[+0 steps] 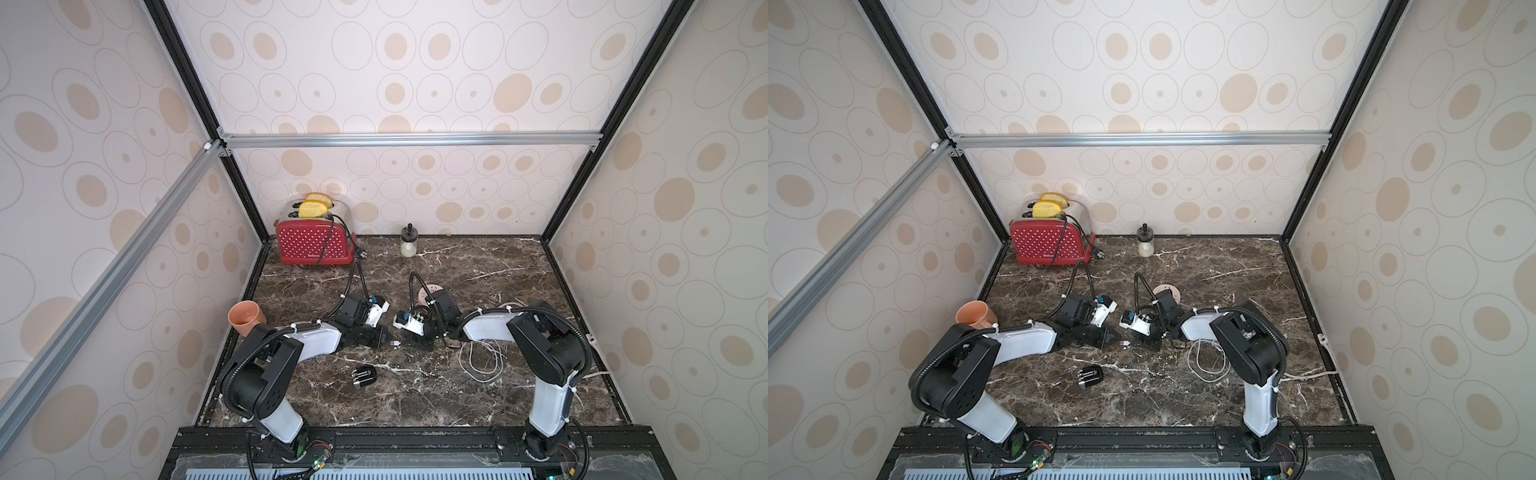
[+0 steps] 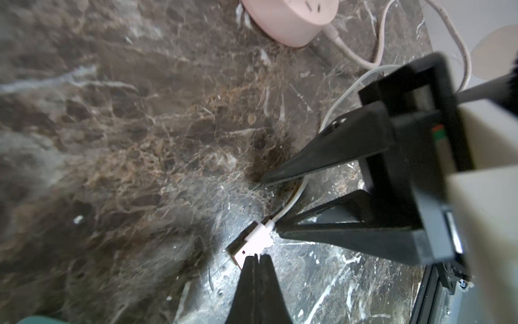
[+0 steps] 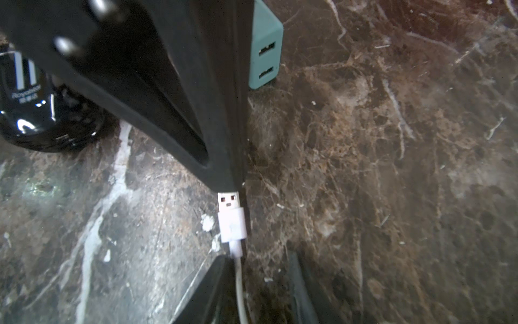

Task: Charge the electric shaver
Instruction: Pick up the charging cable from the center of the board.

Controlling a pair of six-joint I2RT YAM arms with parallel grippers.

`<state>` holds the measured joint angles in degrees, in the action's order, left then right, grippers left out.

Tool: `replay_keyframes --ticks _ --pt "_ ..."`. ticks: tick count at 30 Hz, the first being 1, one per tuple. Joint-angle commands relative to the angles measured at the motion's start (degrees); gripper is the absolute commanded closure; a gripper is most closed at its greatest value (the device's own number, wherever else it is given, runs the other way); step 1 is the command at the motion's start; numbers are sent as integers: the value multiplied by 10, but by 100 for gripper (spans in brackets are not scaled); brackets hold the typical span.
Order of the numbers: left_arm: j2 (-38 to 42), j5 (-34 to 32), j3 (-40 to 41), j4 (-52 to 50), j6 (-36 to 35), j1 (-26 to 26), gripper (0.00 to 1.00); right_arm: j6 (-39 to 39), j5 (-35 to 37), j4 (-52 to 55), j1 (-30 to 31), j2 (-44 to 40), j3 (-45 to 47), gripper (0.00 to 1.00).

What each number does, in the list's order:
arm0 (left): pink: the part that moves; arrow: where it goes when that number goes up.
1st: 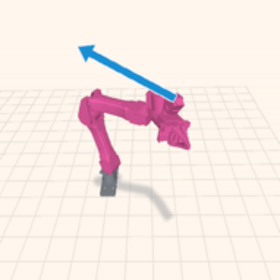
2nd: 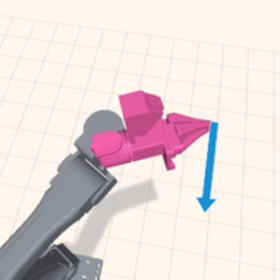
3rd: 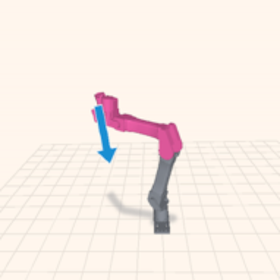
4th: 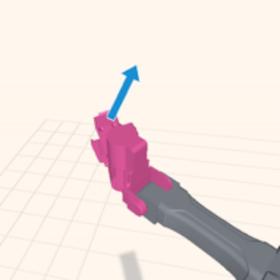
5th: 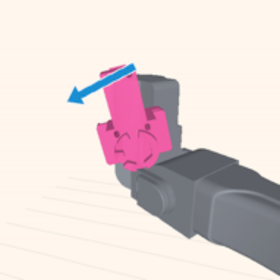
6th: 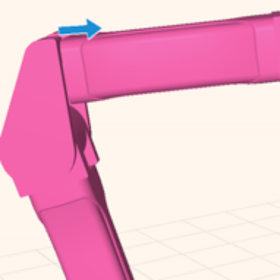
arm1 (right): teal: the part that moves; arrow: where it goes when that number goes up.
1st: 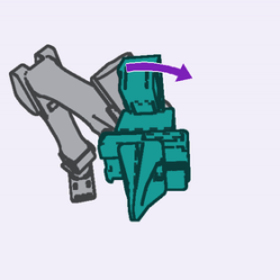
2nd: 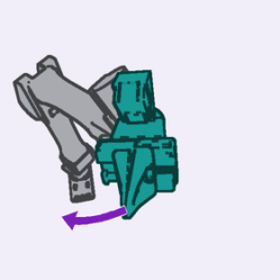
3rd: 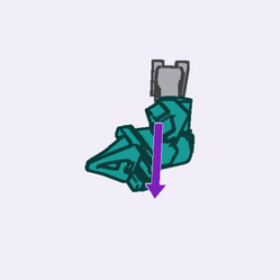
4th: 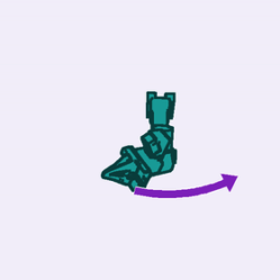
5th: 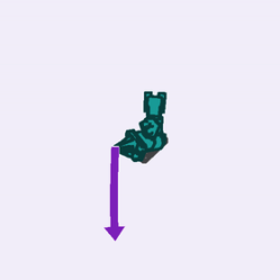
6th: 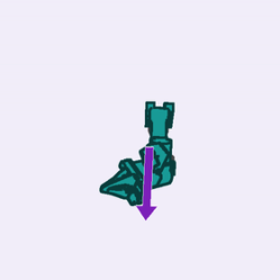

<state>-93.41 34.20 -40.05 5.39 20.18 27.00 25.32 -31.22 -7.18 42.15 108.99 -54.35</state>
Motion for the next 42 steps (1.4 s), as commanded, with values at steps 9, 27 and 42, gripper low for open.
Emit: replay_keyframes --ticks 9,27,42 --pt "-31 18 -3 22 10 0 100 14 6 35 4 2 11 59" --pt "-65 6 -12 8 -2 1 100 43 32 88 17 13 -8 63" --pt "-65 3 -2 14 -3 0 100 40 57 98 20 15 -2 75"
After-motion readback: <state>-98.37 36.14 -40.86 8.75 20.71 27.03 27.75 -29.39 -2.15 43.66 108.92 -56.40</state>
